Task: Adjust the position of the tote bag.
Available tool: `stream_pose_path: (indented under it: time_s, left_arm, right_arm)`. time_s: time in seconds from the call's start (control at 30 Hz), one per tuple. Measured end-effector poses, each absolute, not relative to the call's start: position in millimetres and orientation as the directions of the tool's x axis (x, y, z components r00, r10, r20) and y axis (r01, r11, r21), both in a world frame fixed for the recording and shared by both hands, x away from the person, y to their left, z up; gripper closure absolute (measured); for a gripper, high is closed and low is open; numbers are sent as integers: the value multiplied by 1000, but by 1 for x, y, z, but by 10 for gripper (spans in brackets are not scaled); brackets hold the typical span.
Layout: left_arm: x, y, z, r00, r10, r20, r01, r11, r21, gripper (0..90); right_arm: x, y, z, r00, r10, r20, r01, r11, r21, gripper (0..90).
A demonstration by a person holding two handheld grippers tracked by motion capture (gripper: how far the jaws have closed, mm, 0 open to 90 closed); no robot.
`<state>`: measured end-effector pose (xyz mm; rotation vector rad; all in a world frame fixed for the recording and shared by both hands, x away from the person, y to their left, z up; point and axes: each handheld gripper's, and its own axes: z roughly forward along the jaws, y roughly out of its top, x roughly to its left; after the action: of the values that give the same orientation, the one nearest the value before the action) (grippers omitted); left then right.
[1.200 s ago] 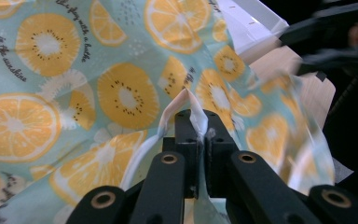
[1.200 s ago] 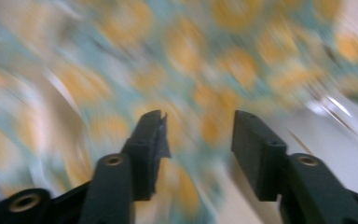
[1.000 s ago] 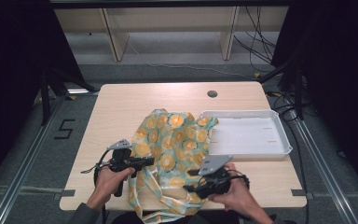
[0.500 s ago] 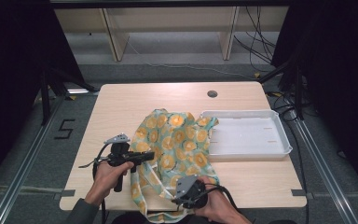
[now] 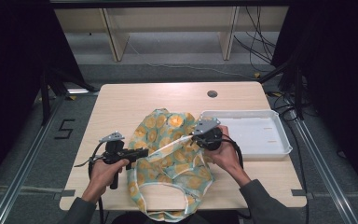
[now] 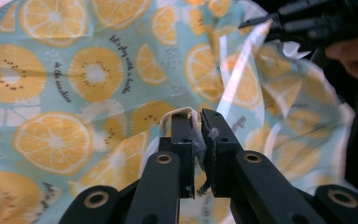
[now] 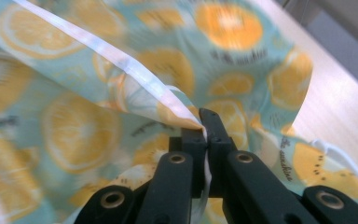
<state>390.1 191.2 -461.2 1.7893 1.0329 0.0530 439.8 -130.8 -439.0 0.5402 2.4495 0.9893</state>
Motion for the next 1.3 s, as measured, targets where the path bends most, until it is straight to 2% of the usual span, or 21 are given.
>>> stream_pose_path:
  time_s: [0.1,0.3,0.33,0.4,0.5,0.57,0.67,0.7,0.77,0.83,0.87,0.9,0.93,0.97,1.0,1.03,1.1,1.13,1.17,1.23,1.3]
  left_arm:
    - [396,189,-469,616,656,-437,645,-100,758,782]
    - [380,195,-445,657,667,-351,597,-176,782,618]
    - [374,199,-438,667,674,-318,573,-190,797,601]
    - [364,204,-432,674,670,-311,569,-202,797,567]
    - [353,210,-429,665,719,-202,524,-257,812,531]
    - [353,209,-432,669,735,-111,501,-335,798,514]
    - [360,199,-440,690,723,-43,482,-414,772,438]
    - [365,194,-444,699,715,3,461,-455,761,414]
    - [374,185,-448,726,687,32,437,-496,750,379]
    - [387,177,-456,770,638,10,421,-520,743,343]
    - [393,174,-460,779,627,-3,427,-528,734,355]
    - [399,174,-463,789,614,-2,424,-543,725,412]
    - [402,173,-467,790,612,-33,439,-527,727,605]
    - [405,173,-469,789,610,-80,458,-495,738,684]
    - [408,175,-470,793,600,-106,466,-484,741,813]
    - [409,175,-470,777,614,-137,492,-457,741,874]
    - [411,176,-468,769,622,-150,503,-442,743,888]
    - [412,177,-465,765,625,-154,502,-431,750,889]
    - [415,179,-462,772,615,-162,499,-427,754,890]
    - [419,181,-458,756,625,-193,521,-397,755,890]
    - [422,183,-455,745,632,-212,534,-376,757,890]
  right_arm:
    - [456,-127,-456,-825,503,-256,216,700,681,900]
    - [461,-127,-462,-817,513,-265,230,710,666,900]
    - [461,-128,-462,-818,512,-263,230,709,667,900]
    - [463,-130,-462,-816,513,-266,231,711,664,900]
    - [464,-131,-463,-812,525,-256,248,707,663,900]
    - [466,-131,-464,-813,523,-256,250,710,659,900]
    - [468,-131,-464,-814,517,-264,233,708,666,900]
    - [467,-131,-464,-813,523,-254,245,704,667,900]
    - [467,-132,-462,-813,529,-243,254,698,670,900]
    - [467,-134,-461,-818,520,-246,246,704,666,900]
    - [467,-134,-461,-817,522,-245,247,701,669,900]
    - [467,-134,-460,-819,523,-238,252,700,668,894]
    - [466,-135,-461,-817,525,-238,252,696,673,875]
    - [465,-135,-460,-813,534,-231,262,691,673,848]
    - [466,-136,-458,-807,536,-249,256,697,670,797]
    - [464,-136,-456,-804,546,-237,270,690,671,725]
    - [456,-135,-444,-801,565,-200,308,674,672,591]
    - [449,-137,-435,-800,550,-240,275,691,669,556]
    - [438,-137,-426,-812,540,-222,255,670,697,528]
    - [414,-139,-406,-861,491,-134,241,624,743,509]
    - [395,-139,-397,-879,463,-112,217,598,772,507]
